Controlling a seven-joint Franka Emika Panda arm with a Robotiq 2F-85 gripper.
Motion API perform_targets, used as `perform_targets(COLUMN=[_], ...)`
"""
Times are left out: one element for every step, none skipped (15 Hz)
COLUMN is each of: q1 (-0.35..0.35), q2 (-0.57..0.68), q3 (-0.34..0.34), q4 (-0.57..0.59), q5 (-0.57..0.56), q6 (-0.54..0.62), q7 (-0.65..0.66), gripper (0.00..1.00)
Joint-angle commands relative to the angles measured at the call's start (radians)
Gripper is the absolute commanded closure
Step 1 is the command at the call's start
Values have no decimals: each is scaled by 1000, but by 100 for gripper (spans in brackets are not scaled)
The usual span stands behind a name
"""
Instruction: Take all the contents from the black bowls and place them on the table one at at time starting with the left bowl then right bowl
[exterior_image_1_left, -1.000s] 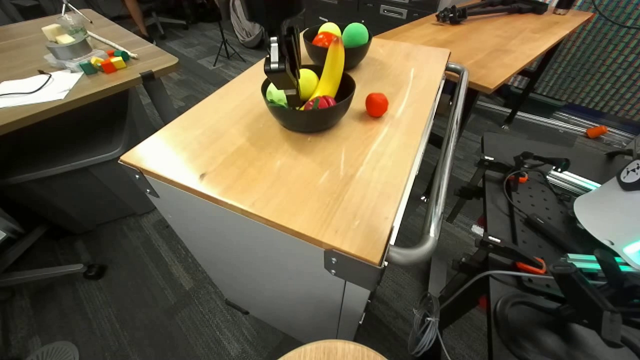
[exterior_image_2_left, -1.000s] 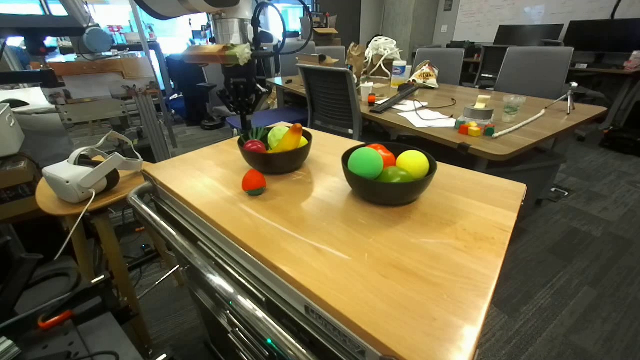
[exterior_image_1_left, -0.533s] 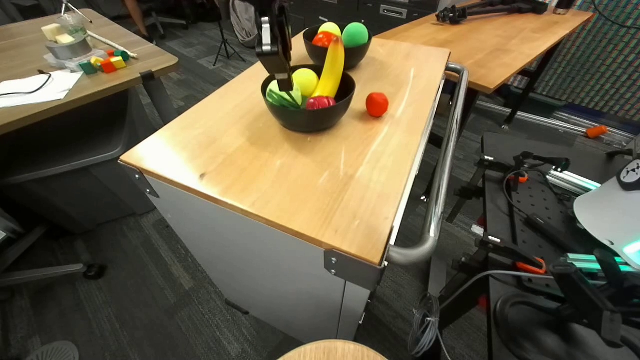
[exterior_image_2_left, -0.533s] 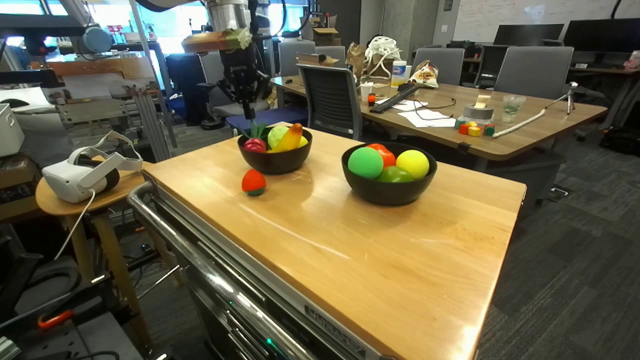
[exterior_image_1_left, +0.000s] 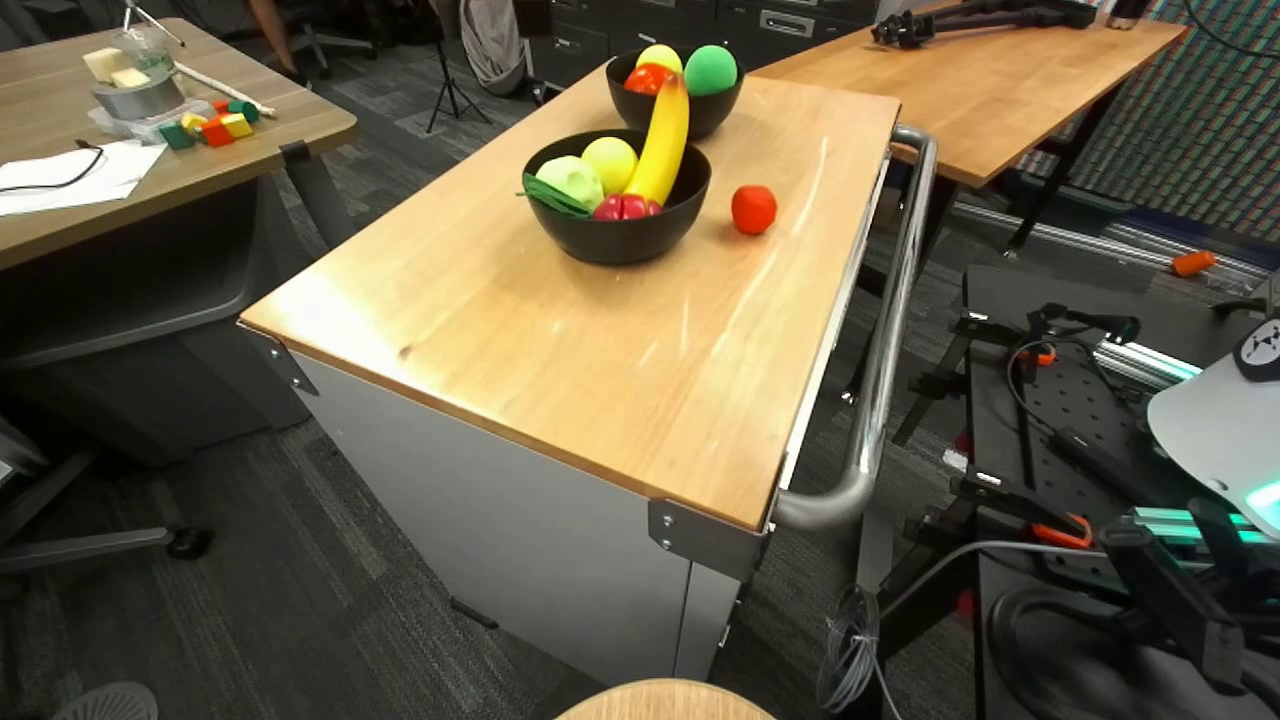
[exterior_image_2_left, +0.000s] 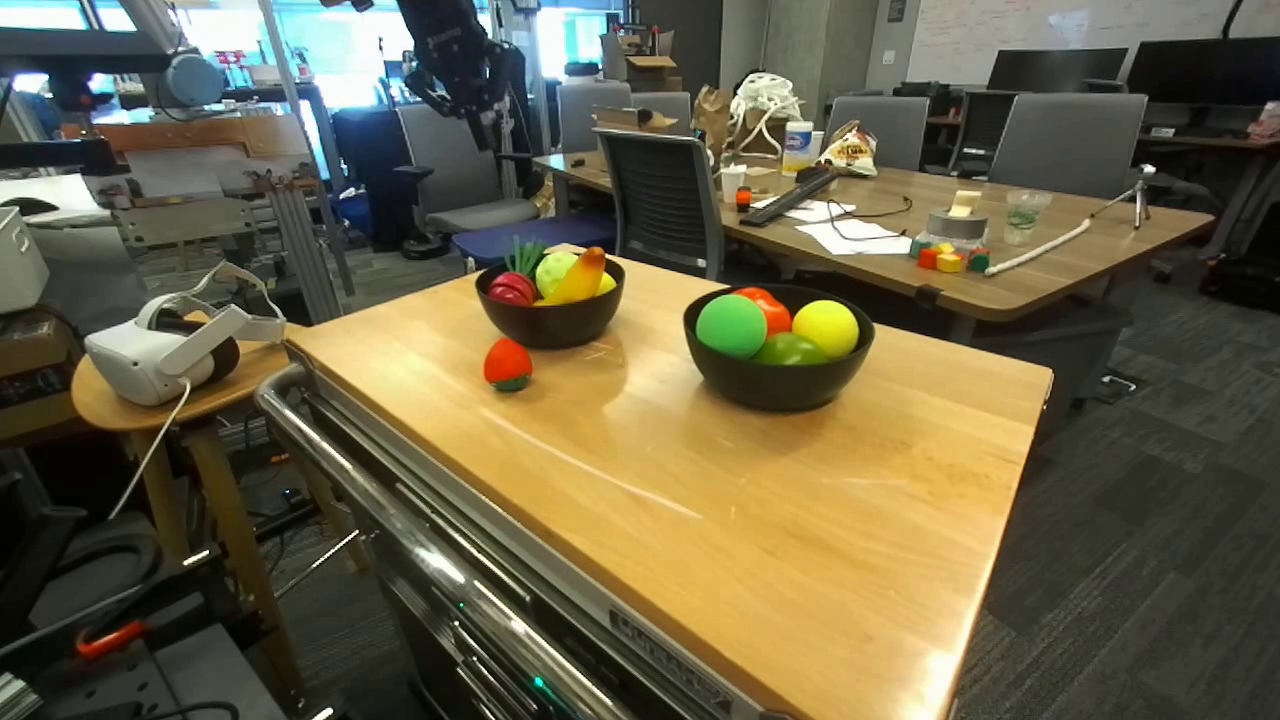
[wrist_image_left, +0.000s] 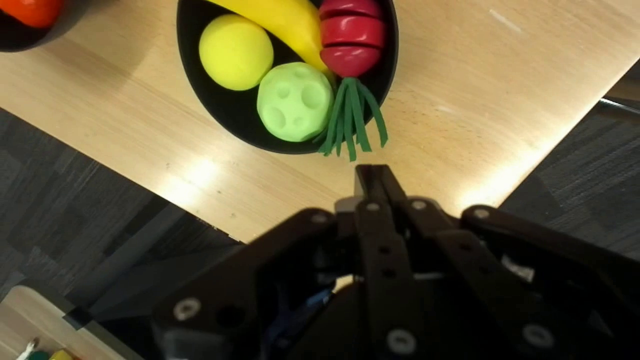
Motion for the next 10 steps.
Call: perform_targets(q1=[1,-8,-13,-18,-21,-24,-27,-32,-37,-40], q2=[-3,1,9,22,34,49,64,81,100,118], q3=[8,5,3,0,-2,-4,-5,-6,-5,-5], q4=[37,22,15,9,8,8,11,16,21,26], q5=[-2,7,12,16,18,18,22,31,46,58], q6=[-70,-40,-21,-5,5,12,18,25,30,36], q7=[-3,-18,-25,-34,-38,-42,-49,-58,-72,-81], gripper=[70,69,66,58,51,44,35,27,20,13])
